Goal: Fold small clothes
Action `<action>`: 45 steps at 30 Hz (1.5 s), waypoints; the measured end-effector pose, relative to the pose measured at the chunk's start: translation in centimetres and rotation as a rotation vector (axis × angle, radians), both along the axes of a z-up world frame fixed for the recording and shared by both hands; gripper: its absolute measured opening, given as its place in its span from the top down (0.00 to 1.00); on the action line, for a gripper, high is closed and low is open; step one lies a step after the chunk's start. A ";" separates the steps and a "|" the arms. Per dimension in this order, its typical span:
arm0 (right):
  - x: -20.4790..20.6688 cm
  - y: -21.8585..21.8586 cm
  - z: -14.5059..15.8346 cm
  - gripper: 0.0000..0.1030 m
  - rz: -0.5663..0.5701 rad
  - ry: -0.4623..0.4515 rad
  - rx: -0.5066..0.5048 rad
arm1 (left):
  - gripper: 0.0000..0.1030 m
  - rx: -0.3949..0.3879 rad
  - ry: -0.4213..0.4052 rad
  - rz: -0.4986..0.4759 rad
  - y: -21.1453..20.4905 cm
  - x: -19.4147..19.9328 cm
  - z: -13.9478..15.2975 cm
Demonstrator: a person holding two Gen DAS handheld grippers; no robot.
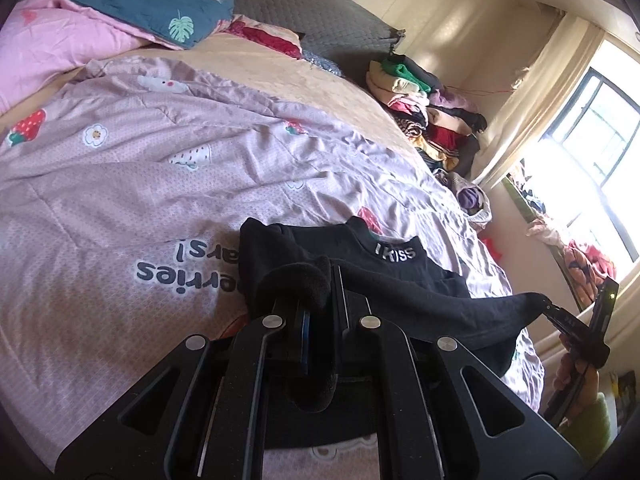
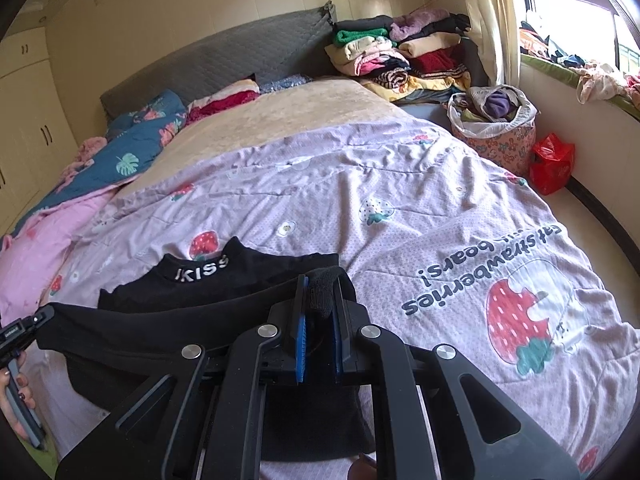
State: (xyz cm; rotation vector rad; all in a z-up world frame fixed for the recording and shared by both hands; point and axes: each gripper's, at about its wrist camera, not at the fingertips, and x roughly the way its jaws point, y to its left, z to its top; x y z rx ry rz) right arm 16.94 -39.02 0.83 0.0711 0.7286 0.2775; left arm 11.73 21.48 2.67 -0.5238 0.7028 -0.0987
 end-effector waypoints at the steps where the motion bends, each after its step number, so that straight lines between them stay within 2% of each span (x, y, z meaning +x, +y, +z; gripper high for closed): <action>1: 0.4 0.1 -0.2 0.91 -0.001 0.004 -0.006 | 0.98 0.004 0.004 0.003 0.0 0.2 -0.1; 6: 1.5 0.4 -1.4 0.91 -0.017 0.017 -0.017 | 0.98 0.006 0.027 0.021 -0.1 1.5 -1.0; 7: 1.7 0.5 -1.6 0.86 -0.019 0.020 -0.021 | 0.97 0.011 0.034 0.027 -0.1 1.7 -1.2; 8: 1.7 0.5 -1.8 0.77 -0.027 0.019 -0.035 | 0.97 0.014 0.040 0.034 -0.2 1.8 -1.4; 10: 1.5 0.6 -1.9 0.71 -0.032 0.003 -0.052 | 0.95 0.016 0.046 0.039 -0.3 1.9 -1.6; 11: 1.2 0.6 -2.0 0.71 -0.027 -0.005 -0.054 | 0.92 0.023 0.043 0.039 -0.4 1.8 -1.6; 12: 0.8 0.6 -2.0 0.69 -0.023 -0.014 -0.059 | 0.84 0.046 0.040 0.044 -0.5 1.6 -1.4; 13: 0.5 0.6 -2.0 0.64 -0.024 -0.020 -0.062 | 0.70 0.061 0.037 0.052 -0.6 1.4 -1.3; 14: 0.1 0.6 -2.0 0.63 -0.023 -0.031 -0.064 | 0.64 0.078 0.024 0.067 -0.5 1.0 -0.9; 16: -0.8 0.6 -2.1 0.63 -0.007 -0.043 -0.057 | 0.63 0.111 0.003 0.080 -0.4 0.4 -0.3; 20: -2.0 1.4 -2.4 0.63 0.046 -0.042 -0.055 | 0.65 0.153 0.000 0.043 -0.9 -0.3 0.3; 22: -2.7 2.1 -2.8 0.64 0.083 -0.034 -0.057 | 0.77 0.159 0.011 0.012 -1.3 -0.6 0.3; 23: -3.0 2.3 -3.0 0.72 0.099 -0.024 -0.058 | 0.81 0.160 0.017 -0.001 -1.5 -0.8 0.1; 25: -3.5 3.1 -3.6 0.83 0.129 -0.002 -0.072 | 0.96 0.152 0.036 -0.038 -2.2 -1.2 -0.5; 26: -3.9 3.5 -4.1 0.84 0.145 0.010 -0.079 | 0.99 0.149 0.045 -0.050 -2.4 -1.3 -0.8; 29: -4.7 4.3 -5.1 0.87 0.173 0.030 -0.091 | 1.00 0.138 0.104 -0.131 -4.3 -1.8 -2.6; 34: -5.3 5.9 -7.3 0.87 0.198 0.069 -0.141 | 1.00 0.196 0.166 -0.165 -6.3 -1.6 -5.1; 37: -5.0 6.7 -8.5 0.87 0.196 0.080 -0.186 | 1.00 0.223 0.166 -0.158 -6.7 -1.0 -5.7; 40: -4.0 7.1 -9.4 0.87 0.184 0.099 -0.189 | 1.00 0.250 0.155 -0.143 -7.0 0.0 -5.8; 45: -1.8 7.6 -10.0 0.87 0.173 0.108 -0.200 | 1.00 0.244 0.143 -0.116 -6.8 2.1 -5.6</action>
